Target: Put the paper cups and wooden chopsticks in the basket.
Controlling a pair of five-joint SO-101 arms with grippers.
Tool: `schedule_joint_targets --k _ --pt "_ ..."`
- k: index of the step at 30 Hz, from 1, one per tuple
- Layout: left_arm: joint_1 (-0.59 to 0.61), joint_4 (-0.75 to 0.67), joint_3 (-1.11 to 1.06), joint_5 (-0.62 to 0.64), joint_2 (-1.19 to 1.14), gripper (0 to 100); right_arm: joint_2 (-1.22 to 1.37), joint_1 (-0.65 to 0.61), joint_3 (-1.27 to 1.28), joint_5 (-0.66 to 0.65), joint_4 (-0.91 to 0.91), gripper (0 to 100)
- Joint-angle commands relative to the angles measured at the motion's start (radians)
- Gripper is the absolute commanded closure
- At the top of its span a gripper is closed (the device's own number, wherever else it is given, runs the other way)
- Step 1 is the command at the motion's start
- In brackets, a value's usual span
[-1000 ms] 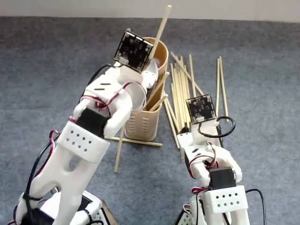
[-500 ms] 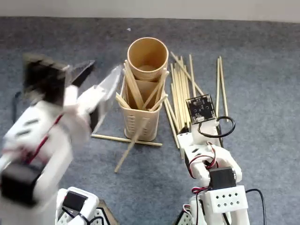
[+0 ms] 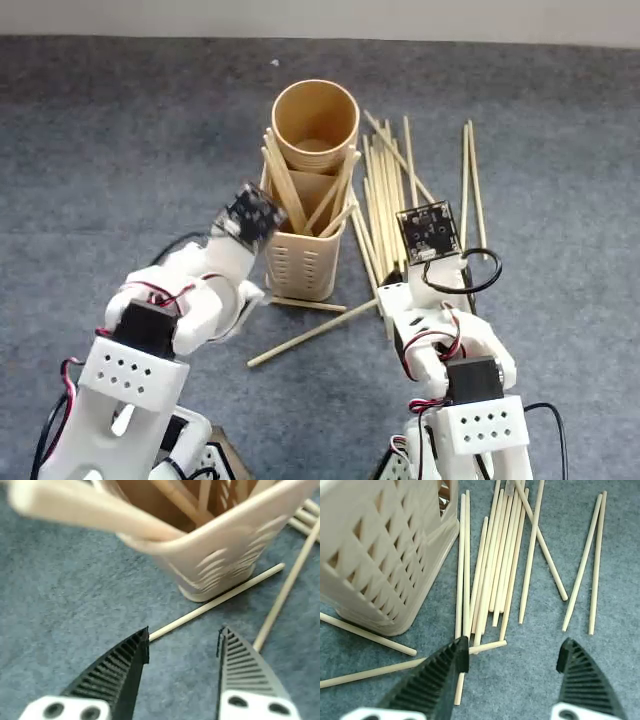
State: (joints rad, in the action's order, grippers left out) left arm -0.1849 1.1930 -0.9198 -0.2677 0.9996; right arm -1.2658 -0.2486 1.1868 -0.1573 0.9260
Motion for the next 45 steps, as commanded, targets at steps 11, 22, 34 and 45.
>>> schedule_joint_targets --k 11,22,34,45 --pt "0.257 -0.061 -0.024 -0.647 -0.127 80 -0.007 0.004 -0.004 0.008 -0.018 71.3" --pt "0.274 -0.13 0.222 -0.939 -0.688 80 -0.007 0.004 -0.004 0.008 -0.016 71.3" --pt "0.447 0.192 0.216 -1.743 -0.723 80 -0.007 0.004 -0.004 0.008 -0.016 71.3" --pt "0.602 0.448 0.22 -2.058 -0.429 86 -0.002 0.004 -0.002 0.008 -0.044 71.3"
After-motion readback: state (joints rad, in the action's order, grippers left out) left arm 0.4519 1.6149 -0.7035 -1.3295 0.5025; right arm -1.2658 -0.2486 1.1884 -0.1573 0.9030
